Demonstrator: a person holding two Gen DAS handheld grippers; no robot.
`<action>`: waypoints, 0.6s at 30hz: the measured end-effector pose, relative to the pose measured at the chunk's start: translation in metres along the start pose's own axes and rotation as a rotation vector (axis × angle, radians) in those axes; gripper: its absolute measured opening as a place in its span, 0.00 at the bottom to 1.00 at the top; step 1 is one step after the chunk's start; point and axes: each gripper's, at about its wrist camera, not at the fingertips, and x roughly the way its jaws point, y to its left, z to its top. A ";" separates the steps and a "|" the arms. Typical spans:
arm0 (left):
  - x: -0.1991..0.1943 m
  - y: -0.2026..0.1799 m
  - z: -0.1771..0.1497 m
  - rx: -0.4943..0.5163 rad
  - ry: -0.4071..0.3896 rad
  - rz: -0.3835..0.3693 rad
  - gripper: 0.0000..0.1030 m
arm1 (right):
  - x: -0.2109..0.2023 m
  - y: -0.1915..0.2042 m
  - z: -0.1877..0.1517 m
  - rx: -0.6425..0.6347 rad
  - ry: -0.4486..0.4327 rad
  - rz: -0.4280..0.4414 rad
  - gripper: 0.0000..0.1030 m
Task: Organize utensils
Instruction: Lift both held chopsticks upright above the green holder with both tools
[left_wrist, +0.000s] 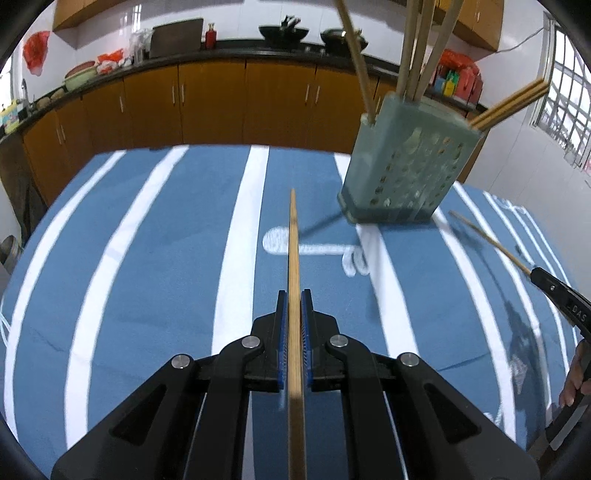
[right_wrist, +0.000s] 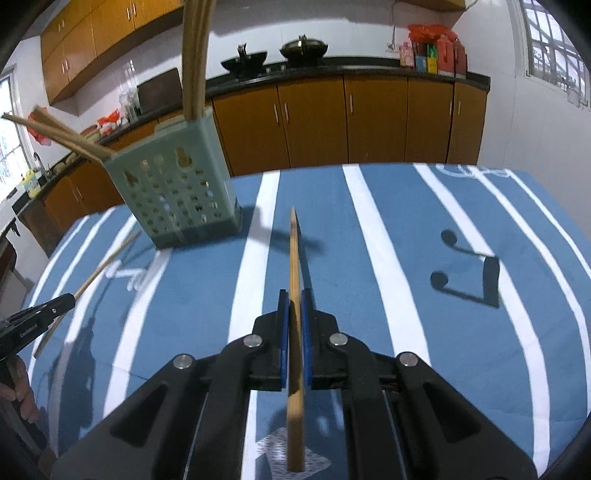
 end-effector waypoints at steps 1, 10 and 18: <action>-0.006 0.000 0.003 0.000 -0.018 -0.002 0.07 | -0.005 0.000 0.003 0.001 -0.018 0.002 0.07; -0.047 0.000 0.030 -0.008 -0.149 -0.022 0.07 | -0.038 0.003 0.028 0.003 -0.135 0.018 0.07; -0.070 -0.004 0.048 -0.006 -0.232 -0.037 0.07 | -0.055 0.007 0.046 0.001 -0.210 0.034 0.07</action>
